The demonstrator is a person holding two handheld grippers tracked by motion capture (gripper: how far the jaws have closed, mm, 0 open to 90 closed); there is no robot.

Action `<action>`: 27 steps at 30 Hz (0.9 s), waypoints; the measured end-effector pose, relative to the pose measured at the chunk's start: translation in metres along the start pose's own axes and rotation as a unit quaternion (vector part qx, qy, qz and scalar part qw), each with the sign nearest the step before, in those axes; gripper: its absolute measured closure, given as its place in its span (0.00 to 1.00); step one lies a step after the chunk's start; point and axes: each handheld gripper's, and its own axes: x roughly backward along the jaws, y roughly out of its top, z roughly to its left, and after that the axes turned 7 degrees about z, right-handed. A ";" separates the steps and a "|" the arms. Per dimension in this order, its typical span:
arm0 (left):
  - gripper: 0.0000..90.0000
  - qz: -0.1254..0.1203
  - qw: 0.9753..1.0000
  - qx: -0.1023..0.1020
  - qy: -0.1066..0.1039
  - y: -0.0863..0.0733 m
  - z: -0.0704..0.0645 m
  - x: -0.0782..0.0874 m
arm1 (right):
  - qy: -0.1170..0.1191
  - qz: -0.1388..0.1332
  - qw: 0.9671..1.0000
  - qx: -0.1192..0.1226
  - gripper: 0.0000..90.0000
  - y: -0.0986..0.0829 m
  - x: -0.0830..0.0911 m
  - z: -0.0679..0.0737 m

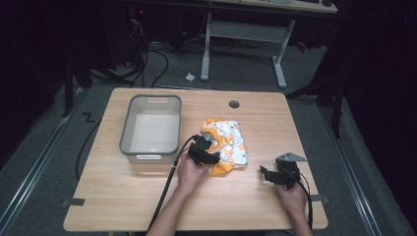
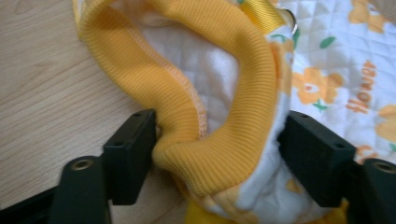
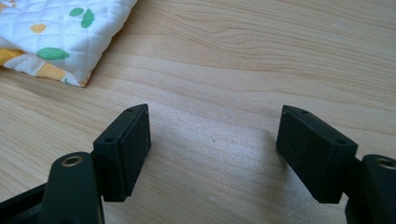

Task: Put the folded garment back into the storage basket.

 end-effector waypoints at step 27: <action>0.82 -0.030 0.999 -0.010 -0.041 0.005 -0.003 0.019 | 0.001 0.000 1.000 0.000 0.29 0.000 0.000 0.000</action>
